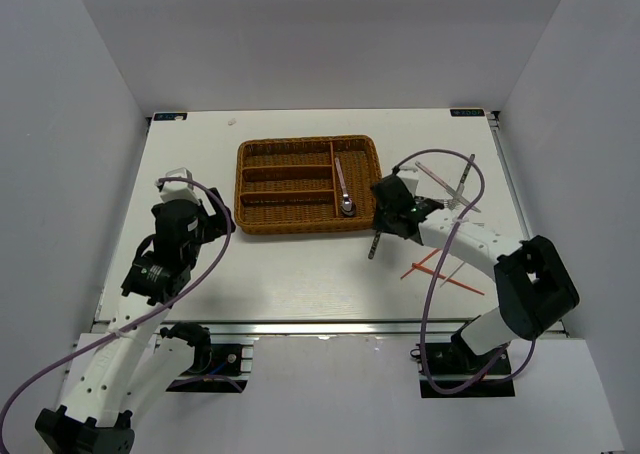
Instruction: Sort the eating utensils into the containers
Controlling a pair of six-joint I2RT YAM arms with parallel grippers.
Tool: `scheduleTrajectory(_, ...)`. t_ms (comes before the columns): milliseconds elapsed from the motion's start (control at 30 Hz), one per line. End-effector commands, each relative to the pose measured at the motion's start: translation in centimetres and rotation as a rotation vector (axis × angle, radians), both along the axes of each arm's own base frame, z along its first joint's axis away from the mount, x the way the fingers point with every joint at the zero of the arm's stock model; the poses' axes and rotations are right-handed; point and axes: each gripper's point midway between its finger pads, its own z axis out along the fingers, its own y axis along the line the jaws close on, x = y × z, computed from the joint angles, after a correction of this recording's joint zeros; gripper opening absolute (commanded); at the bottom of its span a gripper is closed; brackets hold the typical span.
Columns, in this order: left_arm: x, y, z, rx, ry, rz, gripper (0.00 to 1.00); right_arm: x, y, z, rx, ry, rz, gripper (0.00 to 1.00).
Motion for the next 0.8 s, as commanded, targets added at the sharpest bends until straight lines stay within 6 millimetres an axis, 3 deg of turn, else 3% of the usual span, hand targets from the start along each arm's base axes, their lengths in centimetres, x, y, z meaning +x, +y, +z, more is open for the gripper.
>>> scheduleTrajectory(0, 0.1, -0.1, 0.2, -0.002, -0.012, -0.010, 0.98, 0.1, 0.6, 0.0, 0.035, -0.072, -0.069, 0.47)
scheduleTrajectory(100, 0.1, -0.1, 0.3, -0.003, -0.017, -0.009, 0.98, -0.8, 1.0, -1.0, 0.043, -0.078, -0.082, 0.44)
scheduleTrajectory(367, 0.0, -0.1, 0.4, -0.006, -0.021, -0.013, 0.98, -0.1, 2.3, -4.3, 0.018, -0.026, -0.079, 0.44)
scheduleTrajectory(567, 0.0, -0.2, 0.5, -0.008, -0.023, -0.017, 0.98, -0.2, 2.1, -6.2, -0.016, 0.009, -0.084, 0.42)
scheduleTrajectory(767, 0.0, -0.3, 0.4, -0.009, -0.019, -0.021, 0.98, -1.5, 0.3, -6.5, -0.013, 0.010, -0.136, 0.06)
